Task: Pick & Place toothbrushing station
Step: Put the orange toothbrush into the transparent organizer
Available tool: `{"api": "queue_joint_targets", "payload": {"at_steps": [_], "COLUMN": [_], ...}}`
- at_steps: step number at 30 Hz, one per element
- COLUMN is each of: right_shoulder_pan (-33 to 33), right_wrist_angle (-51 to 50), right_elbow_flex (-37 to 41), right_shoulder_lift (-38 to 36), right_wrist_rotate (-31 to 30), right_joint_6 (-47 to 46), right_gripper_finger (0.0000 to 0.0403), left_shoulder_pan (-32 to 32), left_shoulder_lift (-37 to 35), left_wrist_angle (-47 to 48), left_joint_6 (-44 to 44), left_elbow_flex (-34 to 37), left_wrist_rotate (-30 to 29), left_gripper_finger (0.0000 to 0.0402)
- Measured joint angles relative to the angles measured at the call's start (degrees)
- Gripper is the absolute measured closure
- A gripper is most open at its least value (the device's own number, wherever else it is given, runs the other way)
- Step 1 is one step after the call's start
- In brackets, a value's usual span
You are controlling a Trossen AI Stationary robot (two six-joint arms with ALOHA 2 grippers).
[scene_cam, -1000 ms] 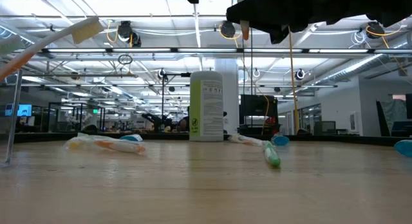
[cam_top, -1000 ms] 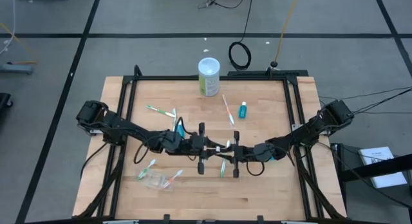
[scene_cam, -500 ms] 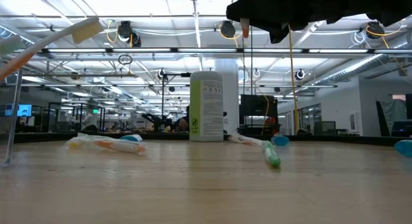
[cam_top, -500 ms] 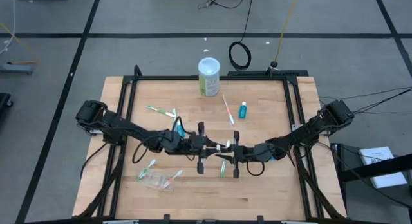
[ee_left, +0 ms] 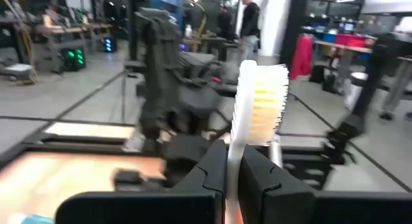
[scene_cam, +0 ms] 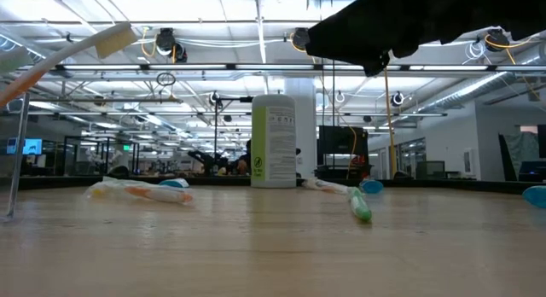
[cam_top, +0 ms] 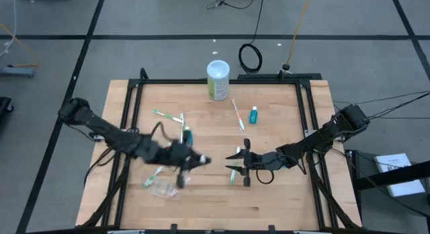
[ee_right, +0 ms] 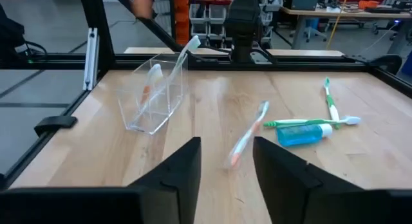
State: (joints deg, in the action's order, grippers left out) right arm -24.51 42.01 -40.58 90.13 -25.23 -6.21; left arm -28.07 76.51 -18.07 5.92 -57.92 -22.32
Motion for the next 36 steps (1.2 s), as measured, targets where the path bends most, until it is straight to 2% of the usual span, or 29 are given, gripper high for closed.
{"api": "queue_joint_targets", "payload": {"at_steps": [2, 4, 8, 10, 13, 16, 19, 25, 36], "right_shoulder_pan": [0.0, 0.0, 0.0, 0.0, 0.0, 0.0, 0.0, 0.02, 0.02], "right_wrist_angle": [-0.24, -0.44, -0.29, -0.23, -0.14, 0.17, 0.17, 0.19, -0.28], "right_elbow_flex": [-0.02, -0.02, -0.02, -0.02, -0.02, -0.02, -0.02, -0.02, -0.02], "right_shoulder_lift": [0.0, 0.0, 0.0, 0.0, 0.0, 0.0, 0.0, 0.0, 0.0], "right_wrist_rotate": [-0.05, -0.05, -0.09, -0.1, -0.12, -0.16, -0.18, -0.2, -0.2], "right_joint_6": [0.01, 0.07, 0.63, 0.67, 0.67, 0.67, 0.67, 0.67, 0.67], "right_gripper_finger": [0.026, 0.026, 0.0264, 0.0266, 0.0269, 0.0269, 0.027, 0.0273, 0.0273], "left_shoulder_pan": [-5.01, -10.74, -22.09, -27.0, -32.4, -35.25, -35.84, -35.19, -34.16], "left_shoulder_lift": [-0.53, -0.95, -1.35, -1.16, -1.24, -1.2, -1.2, -1.15, -1.15], "left_wrist_angle": [0.12, 0.34, -0.67, -0.42, -0.44, -0.03, -0.12, -0.07, 0.56], "left_joint_6": [0.58, 1.89, 5.52, 7.32, 12.14, 18.22, 25.87, 36.51, 38.11], "left_elbow_flex": [1.42, 3.05, 6.2, 7.95, 10.46, 14.01, 17.65, 23.19, 26.02], "left_wrist_rotate": [-4.87, -12.12, -33.87, -42.16, -51.51, -57.68, -59.26, -57.94, -51.12], "left_gripper_finger": [0.0389, 0.0389, 0.0389, 0.0389, 0.0389, 0.0389, 0.0389, 0.0389, 0.0388]}}
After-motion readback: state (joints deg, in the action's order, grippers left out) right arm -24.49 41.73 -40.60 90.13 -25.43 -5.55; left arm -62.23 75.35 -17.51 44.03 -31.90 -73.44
